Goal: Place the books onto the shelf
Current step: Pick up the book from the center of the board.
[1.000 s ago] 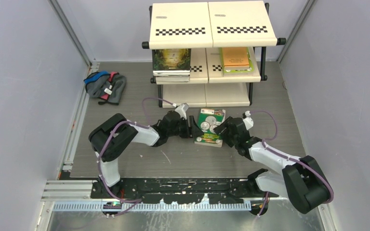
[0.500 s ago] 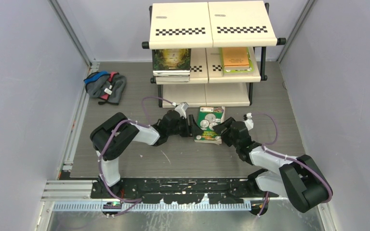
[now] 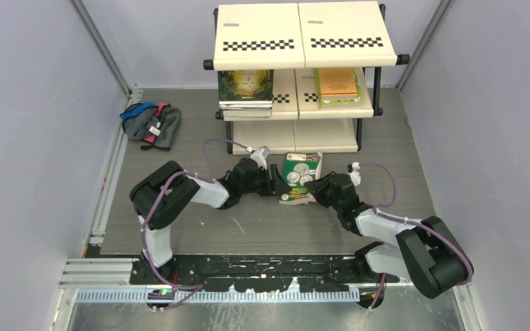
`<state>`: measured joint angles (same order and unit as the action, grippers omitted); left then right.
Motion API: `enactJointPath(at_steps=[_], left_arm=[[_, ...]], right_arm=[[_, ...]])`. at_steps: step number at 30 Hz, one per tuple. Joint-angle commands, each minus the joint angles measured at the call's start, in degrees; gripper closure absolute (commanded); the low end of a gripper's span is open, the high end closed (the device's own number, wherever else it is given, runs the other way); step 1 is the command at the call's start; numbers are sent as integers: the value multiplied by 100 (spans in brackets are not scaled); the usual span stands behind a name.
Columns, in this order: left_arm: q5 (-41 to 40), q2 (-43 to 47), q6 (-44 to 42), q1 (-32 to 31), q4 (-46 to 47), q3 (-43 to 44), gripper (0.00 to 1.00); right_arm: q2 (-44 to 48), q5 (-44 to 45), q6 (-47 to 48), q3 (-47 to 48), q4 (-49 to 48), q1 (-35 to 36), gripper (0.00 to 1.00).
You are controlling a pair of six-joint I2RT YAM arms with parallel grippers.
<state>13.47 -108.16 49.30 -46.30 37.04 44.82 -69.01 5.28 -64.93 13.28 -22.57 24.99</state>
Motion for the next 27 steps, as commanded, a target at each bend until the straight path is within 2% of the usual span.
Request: enactJointPath(at_steps=[1, 5, 6, 9, 18, 21, 27], left_arm=[[111, 0, 4, -120, -181, -94, 47], [-127, 317, -9, -48, -232, -268, 45], [-168, 395, 17, -14, -225, -319, 44], [-172, 517, 212, 88, 13, -489, 42], [36, 601, 1246, 278, 1855, -1104, 41], [-66, 942, 1328, 281, 1970, -1281, 41], [-181, 1760, 1257, 271, 1584, -1367, 41]], right_arm=[[356, -636, -36, 83, 197, 168, 84], [1134, -546, 72, 175, 885, 173, 98], [1346, -545, 88, 206, 1056, 171, 99], [1893, -353, 68, 264, 1418, 173, 99], [2763, -444, -60, 346, 1988, 175, 99], [3021, -441, 4, 454, 2302, 173, 99], [3524, -441, 146, 800, 2972, 172, 99]])
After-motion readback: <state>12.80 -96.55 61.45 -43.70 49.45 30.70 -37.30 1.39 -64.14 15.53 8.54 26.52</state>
